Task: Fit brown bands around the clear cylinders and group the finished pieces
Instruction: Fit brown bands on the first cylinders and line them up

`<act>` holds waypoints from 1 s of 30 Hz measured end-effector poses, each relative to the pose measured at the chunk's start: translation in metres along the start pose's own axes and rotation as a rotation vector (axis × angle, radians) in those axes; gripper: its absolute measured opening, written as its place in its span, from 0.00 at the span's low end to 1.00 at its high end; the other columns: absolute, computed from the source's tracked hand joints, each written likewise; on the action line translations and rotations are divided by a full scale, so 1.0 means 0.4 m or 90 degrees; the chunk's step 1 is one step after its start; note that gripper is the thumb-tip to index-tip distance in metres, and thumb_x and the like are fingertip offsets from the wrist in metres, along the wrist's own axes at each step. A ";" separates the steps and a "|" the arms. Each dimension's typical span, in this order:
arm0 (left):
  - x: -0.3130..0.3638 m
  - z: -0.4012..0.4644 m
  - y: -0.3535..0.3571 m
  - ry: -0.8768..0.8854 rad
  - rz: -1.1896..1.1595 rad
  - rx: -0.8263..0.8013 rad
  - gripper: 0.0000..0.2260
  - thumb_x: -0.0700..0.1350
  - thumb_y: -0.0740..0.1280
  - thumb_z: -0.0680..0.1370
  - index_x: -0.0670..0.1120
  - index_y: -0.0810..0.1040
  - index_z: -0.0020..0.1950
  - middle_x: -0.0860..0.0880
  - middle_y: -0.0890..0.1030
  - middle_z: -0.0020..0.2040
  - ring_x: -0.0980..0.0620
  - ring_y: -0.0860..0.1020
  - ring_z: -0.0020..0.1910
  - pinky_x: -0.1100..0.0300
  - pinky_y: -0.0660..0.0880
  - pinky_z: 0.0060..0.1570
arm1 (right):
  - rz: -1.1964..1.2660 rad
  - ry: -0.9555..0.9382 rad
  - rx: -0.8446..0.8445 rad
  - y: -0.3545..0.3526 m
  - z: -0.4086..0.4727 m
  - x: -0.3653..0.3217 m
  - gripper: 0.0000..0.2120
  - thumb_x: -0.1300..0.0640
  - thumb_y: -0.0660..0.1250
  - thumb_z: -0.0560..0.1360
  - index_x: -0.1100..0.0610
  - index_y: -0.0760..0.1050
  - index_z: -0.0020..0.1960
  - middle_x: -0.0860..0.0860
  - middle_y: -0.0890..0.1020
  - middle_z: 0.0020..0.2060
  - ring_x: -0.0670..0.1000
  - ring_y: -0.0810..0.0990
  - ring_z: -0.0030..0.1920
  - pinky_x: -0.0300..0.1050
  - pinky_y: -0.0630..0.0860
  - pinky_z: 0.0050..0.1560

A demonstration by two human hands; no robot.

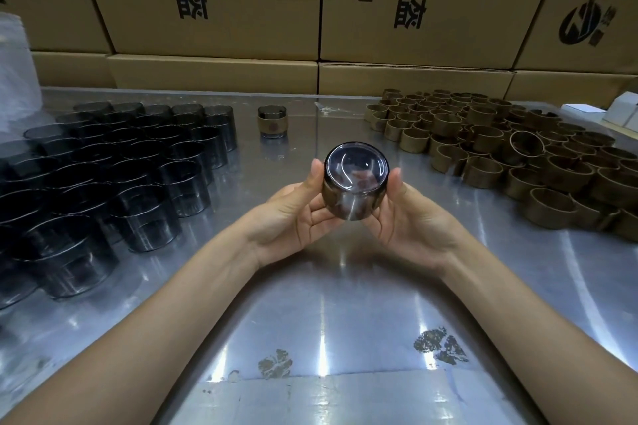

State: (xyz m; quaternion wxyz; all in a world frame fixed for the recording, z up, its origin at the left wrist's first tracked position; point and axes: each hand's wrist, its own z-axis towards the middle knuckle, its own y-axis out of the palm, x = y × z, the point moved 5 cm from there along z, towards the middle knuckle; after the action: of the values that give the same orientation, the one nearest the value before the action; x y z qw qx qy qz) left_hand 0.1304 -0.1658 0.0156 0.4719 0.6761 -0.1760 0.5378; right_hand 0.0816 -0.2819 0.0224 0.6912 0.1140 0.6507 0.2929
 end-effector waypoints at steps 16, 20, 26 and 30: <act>0.009 -0.005 0.020 0.044 0.036 0.039 0.17 0.60 0.75 0.67 0.50 0.86 0.48 0.48 0.84 0.51 0.52 0.81 0.52 0.60 0.78 0.50 | -0.047 0.016 0.095 -0.018 0.011 0.001 0.32 0.36 0.67 0.68 0.61 0.79 0.60 0.59 0.81 0.58 0.54 0.80 0.58 0.45 0.76 0.61; -0.021 0.007 0.047 0.046 0.112 0.170 0.22 0.62 0.58 0.77 0.47 0.84 0.48 0.45 0.83 0.49 0.48 0.80 0.52 0.55 0.77 0.53 | -0.205 -0.034 0.288 -0.021 0.017 0.024 0.29 0.34 0.63 0.67 0.61 0.82 0.46 0.62 0.83 0.48 0.58 0.82 0.52 0.56 0.73 0.64; -0.023 -0.006 0.028 0.199 0.202 0.390 0.24 0.60 0.58 0.79 0.56 0.80 0.26 0.55 0.80 0.28 0.60 0.79 0.32 0.56 0.75 0.49 | -0.292 -0.131 0.295 0.007 0.014 0.031 0.21 0.48 0.62 0.78 0.51 0.82 0.30 0.50 0.83 0.31 0.46 0.82 0.34 0.37 0.78 0.38; -0.015 -0.006 0.025 0.231 0.223 0.383 0.25 0.58 0.58 0.80 0.55 0.80 0.26 0.56 0.80 0.27 0.60 0.78 0.31 0.57 0.74 0.47 | -0.311 -0.162 0.313 0.004 0.014 0.028 0.23 0.50 0.61 0.79 0.47 0.81 0.27 0.45 0.81 0.27 0.41 0.79 0.31 0.33 0.75 0.36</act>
State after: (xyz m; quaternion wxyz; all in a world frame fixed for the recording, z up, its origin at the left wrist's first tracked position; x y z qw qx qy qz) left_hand 0.1193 -0.1705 0.0147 0.1771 0.6379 -0.0376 0.7485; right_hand 0.0865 -0.2733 0.0146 0.7683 0.1535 0.6183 -0.0623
